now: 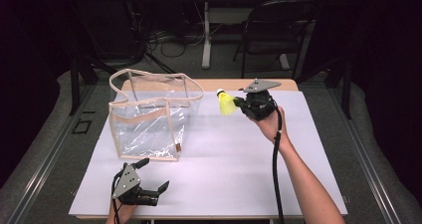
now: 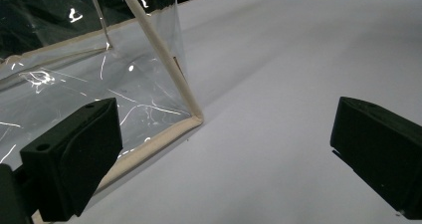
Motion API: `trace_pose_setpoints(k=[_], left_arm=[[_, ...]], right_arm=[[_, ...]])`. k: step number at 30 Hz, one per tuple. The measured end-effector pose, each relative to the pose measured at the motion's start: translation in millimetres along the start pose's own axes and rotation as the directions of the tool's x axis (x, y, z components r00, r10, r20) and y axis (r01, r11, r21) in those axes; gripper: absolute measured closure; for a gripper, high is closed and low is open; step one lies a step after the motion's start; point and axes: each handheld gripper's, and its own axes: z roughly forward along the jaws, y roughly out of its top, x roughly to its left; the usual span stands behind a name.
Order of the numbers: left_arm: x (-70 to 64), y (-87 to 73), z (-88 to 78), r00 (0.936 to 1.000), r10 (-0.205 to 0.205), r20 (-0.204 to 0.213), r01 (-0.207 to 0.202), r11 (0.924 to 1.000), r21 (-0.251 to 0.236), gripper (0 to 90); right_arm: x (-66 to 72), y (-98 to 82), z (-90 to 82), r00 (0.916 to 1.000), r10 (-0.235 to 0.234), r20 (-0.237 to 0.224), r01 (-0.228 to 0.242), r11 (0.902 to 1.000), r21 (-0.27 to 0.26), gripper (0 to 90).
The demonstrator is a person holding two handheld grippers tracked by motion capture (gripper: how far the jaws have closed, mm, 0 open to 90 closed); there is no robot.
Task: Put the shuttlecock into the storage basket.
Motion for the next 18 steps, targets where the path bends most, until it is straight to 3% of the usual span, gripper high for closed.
trace_pose_setpoints(k=[18], left_arm=[[-0.1, 0.0, -0.2, 1.0, 0.0, -0.001, 0.0, 1.0, -0.002, 0.0]], right_arm=[[1.6, 12.8, -1.9, 0.9999, -0.008, -0.007, 0.008, 0.9998, -0.016, 89.9]])
